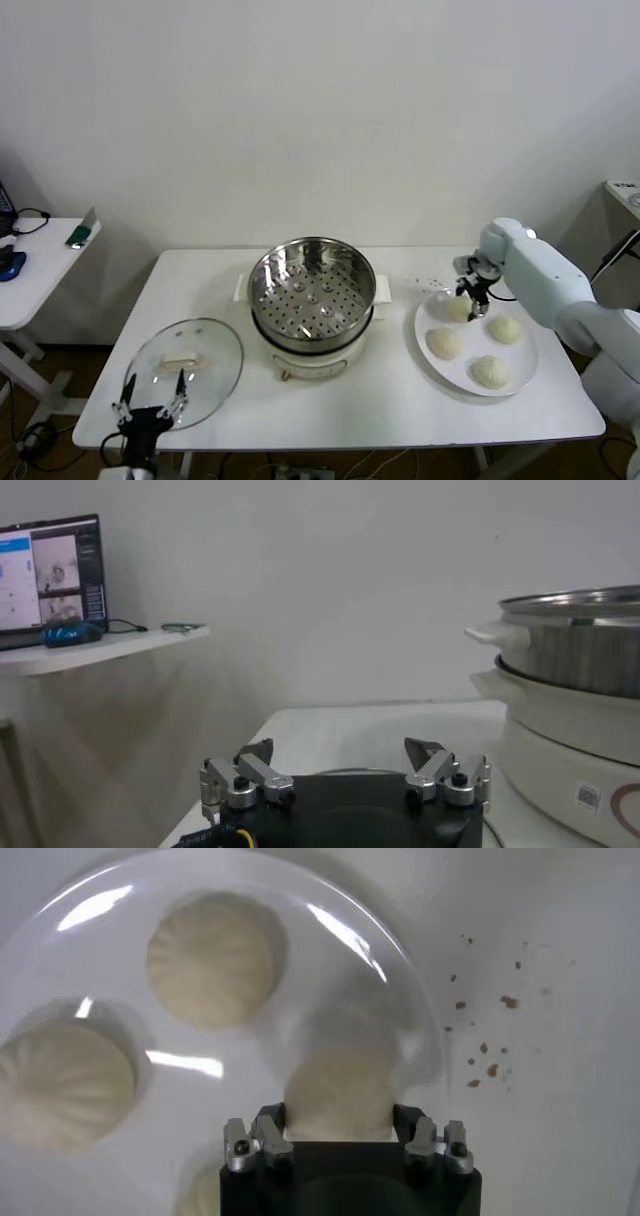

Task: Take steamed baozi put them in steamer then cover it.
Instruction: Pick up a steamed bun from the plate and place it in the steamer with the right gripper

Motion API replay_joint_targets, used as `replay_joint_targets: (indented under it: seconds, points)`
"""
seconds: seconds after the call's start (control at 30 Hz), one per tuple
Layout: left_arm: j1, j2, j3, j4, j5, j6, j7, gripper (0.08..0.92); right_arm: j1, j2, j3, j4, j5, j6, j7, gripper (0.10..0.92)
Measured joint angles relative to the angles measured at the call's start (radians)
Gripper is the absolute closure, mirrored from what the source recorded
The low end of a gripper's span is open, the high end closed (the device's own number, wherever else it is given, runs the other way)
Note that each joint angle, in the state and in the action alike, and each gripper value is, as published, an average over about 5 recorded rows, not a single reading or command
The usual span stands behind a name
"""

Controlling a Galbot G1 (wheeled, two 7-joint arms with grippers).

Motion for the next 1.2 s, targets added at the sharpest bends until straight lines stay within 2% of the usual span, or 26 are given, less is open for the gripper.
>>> replay_joint_targets:
  seconds: [0.37, 0.7, 0.93, 1.2]
  points:
    - [0.022, 0.001, 0.006, -0.014, 0.002, -0.005, 0.000, 0.177, 0.216, 0.009, -0.177, 0.139, 0.180, 0.039, -0.042, 0.337]
    - [0.045, -0.002, 0.015, -0.020, 0.003, -0.018, 0.000, 0.177, 0.413, 0.127, -0.325, 0.252, 0.272, 0.134, -0.060, 0.330]
    - [0.061, -0.004, 0.013, -0.024, 0.002, -0.023, -0.003, 0.177, 0.447, 0.228, -0.364, 0.335, 0.197, 0.243, -0.039, 0.330]
    - [0.064, -0.007, 0.010, -0.019, 0.004, -0.024, -0.005, 0.177, 0.401, 0.331, -0.350, 0.377, -0.006, 0.375, 0.014, 0.330]
